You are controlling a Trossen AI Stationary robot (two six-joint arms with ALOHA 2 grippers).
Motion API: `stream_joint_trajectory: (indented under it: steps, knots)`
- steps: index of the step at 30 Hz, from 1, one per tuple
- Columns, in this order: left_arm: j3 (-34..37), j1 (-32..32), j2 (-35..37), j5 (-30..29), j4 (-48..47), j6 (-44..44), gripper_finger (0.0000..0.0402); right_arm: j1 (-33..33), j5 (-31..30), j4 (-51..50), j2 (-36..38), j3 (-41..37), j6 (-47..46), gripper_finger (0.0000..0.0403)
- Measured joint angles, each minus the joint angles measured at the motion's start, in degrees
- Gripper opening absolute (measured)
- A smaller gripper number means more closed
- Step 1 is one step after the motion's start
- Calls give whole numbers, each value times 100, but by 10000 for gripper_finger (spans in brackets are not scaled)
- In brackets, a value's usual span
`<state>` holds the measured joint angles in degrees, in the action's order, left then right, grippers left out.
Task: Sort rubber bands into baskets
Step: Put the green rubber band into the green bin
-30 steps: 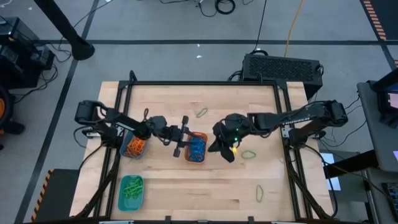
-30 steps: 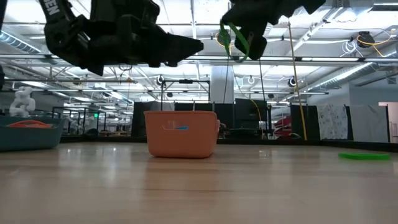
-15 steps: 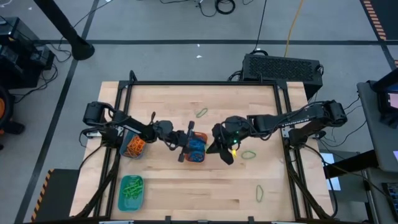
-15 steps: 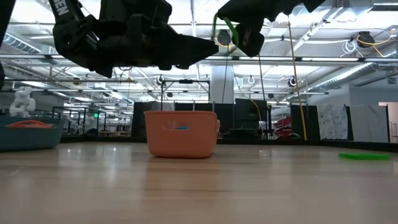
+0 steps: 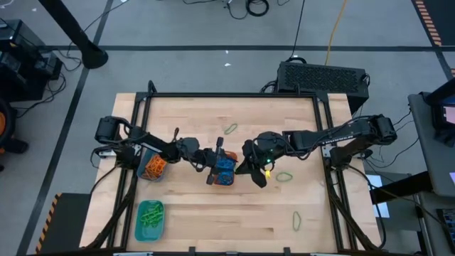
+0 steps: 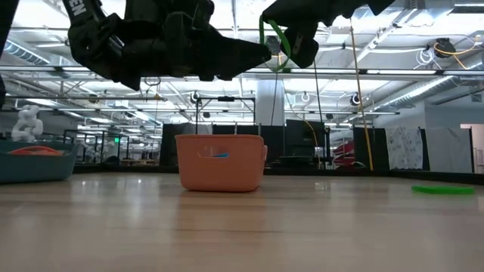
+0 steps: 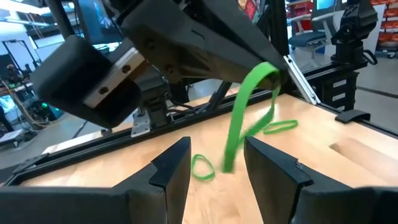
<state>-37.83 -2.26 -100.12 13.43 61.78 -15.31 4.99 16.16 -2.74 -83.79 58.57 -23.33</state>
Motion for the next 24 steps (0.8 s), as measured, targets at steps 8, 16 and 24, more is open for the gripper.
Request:
stream_joint_trajectory:
  steps: [8, 16, 24]
  knots:
    - [-76, -55, 0, 3, -79, -3, 158, -16, -137, 28, 0, 0, 0, 0]
    - [-76, -51, 0, 4, -123, -94, 105, -17, -144, 31, 0, -2, 0, 0]
    - [-76, -51, 0, 2, -121, -452, 10, -17, -138, 35, 0, -2, 0, 0]
